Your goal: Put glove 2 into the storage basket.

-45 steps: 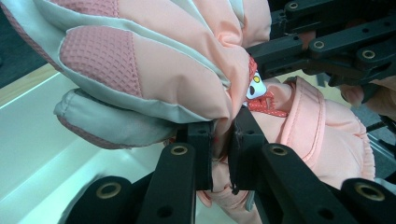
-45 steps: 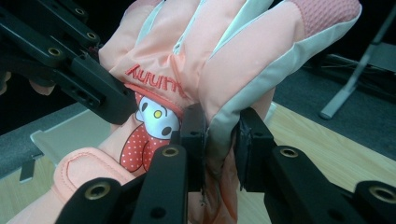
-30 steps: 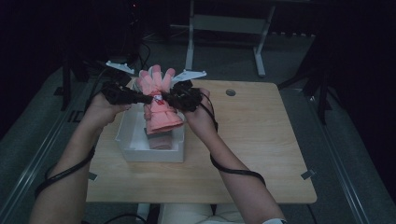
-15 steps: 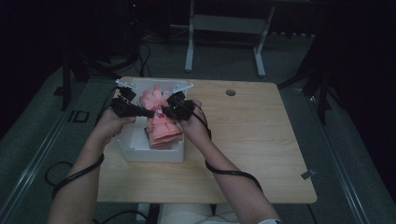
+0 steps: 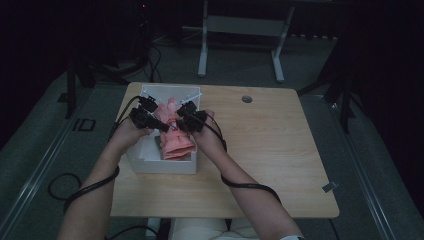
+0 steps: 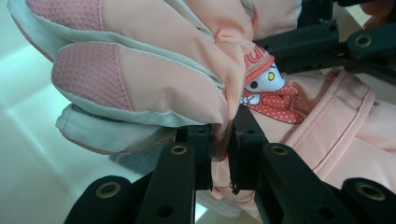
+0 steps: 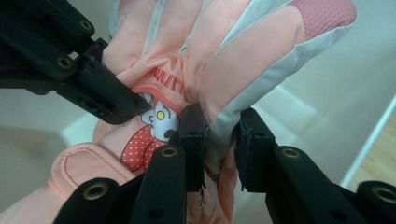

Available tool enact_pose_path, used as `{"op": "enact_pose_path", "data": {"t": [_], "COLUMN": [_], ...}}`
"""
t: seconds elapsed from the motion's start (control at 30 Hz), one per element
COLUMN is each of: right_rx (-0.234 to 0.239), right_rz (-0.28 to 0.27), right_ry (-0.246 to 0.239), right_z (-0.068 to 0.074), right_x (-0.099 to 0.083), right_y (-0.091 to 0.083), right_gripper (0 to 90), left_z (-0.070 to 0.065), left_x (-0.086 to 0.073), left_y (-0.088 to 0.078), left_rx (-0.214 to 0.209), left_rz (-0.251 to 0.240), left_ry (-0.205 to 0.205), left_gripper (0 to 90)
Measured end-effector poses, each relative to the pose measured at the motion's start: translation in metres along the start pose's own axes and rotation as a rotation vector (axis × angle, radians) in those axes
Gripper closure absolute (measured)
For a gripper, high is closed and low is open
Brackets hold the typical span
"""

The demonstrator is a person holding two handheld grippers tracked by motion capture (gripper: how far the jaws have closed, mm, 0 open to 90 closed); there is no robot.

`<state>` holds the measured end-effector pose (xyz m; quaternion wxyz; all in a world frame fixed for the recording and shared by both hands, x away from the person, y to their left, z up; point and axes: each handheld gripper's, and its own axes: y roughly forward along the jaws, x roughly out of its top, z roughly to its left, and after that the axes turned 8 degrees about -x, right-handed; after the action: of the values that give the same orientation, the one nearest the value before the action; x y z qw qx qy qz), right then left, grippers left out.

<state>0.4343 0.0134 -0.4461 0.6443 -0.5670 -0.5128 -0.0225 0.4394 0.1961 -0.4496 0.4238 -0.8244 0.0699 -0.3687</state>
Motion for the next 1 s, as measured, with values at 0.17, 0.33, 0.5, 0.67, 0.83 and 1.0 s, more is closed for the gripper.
{"op": "enact_pose_path", "data": {"t": [0.17,0.33,0.5,0.67,0.83,1.0], "right_rx": [0.008,-0.025,-0.051,-0.083,-0.044,-0.031], "right_rz": [0.036,0.06,0.107,0.101,0.042,0.011], "right_ry": [-0.001,-0.027,-0.055,-0.078,-0.055,-0.046], "right_z": [-0.001,0.002,0.0,0.0,-0.005,-0.01], "right_x": [-0.004,-0.006,-0.005,0.0,0.004,0.003], "right_y": [0.002,0.005,0.012,0.01,-0.003,-0.014], "right_gripper": [73.5,71.0,63.4,55.0,50.8,49.1], "left_z": [-0.001,-0.006,-0.006,-0.002,0.0,-0.003], "left_x": [0.001,0.007,0.011,0.012,0.015,0.017], "left_y": [0.009,0.021,0.031,0.034,0.042,0.045], "left_rx": [0.007,0.076,0.114,0.116,0.114,0.137], "left_rz": [0.037,0.105,0.147,0.137,0.133,0.124], "left_ry": [-0.025,-0.048,-0.075,-0.108,-0.123,-0.108], "left_gripper": [80.6,80.3,78.6,72.5,64.9,61.5]}}
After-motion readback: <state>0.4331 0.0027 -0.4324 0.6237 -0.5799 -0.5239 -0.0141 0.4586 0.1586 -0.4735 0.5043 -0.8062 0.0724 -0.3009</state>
